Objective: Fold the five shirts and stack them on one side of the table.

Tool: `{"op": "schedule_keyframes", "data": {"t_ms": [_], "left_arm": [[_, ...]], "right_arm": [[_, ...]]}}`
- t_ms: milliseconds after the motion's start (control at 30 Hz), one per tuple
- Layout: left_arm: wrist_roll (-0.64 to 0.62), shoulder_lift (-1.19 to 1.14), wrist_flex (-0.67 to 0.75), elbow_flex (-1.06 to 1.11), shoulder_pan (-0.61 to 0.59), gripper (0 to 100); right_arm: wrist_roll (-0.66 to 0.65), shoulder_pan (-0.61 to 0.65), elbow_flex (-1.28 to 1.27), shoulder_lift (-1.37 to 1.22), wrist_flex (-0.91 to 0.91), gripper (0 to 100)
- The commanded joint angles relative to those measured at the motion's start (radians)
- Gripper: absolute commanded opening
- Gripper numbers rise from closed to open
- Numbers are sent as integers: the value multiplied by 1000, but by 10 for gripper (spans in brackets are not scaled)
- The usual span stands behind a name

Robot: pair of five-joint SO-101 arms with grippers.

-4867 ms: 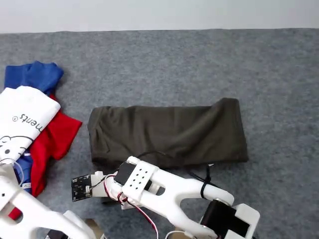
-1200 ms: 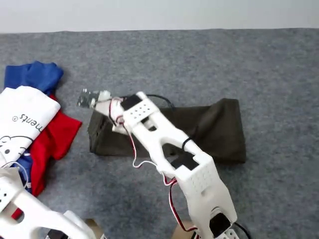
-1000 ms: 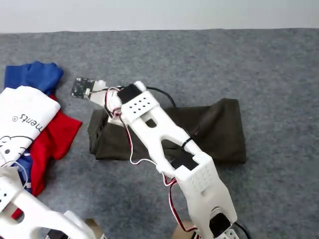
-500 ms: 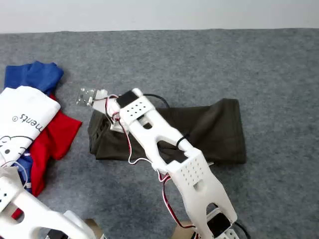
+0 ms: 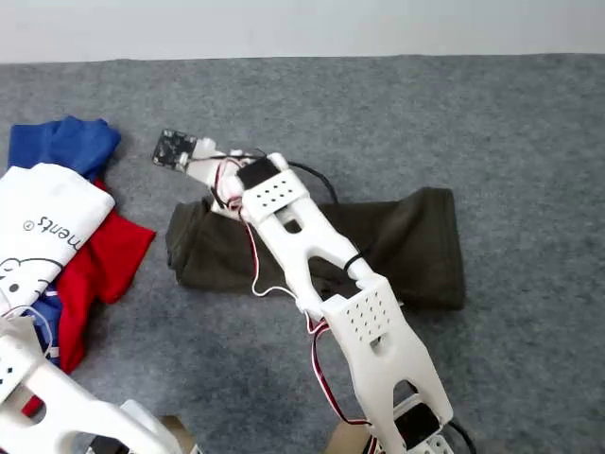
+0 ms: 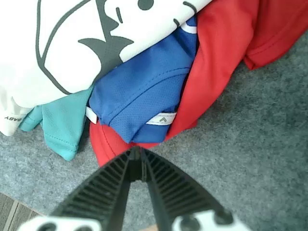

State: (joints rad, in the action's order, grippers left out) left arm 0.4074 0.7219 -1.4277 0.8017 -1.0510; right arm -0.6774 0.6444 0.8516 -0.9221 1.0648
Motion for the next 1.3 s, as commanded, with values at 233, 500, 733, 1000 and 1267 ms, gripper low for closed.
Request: {"op": "schedule_keyframes", "data": {"t_ms": [233, 500, 733, 1000, 1267], "left_arm": [[3, 18, 17, -4, 8, 4], [3, 18, 17, -4, 8, 4], [3, 18, 17, -4, 8, 4], [3, 18, 31, -2, 9, 4], [3, 18, 31, -2, 9, 4]], "right_arm": [[3, -19, 103, -39, 48, 10], [3, 39, 104, -16, 220, 10], [6, 56, 104, 73, 335, 16], [3, -1, 103, 150, 329, 16], [3, -62, 104, 35, 156, 15]]}}
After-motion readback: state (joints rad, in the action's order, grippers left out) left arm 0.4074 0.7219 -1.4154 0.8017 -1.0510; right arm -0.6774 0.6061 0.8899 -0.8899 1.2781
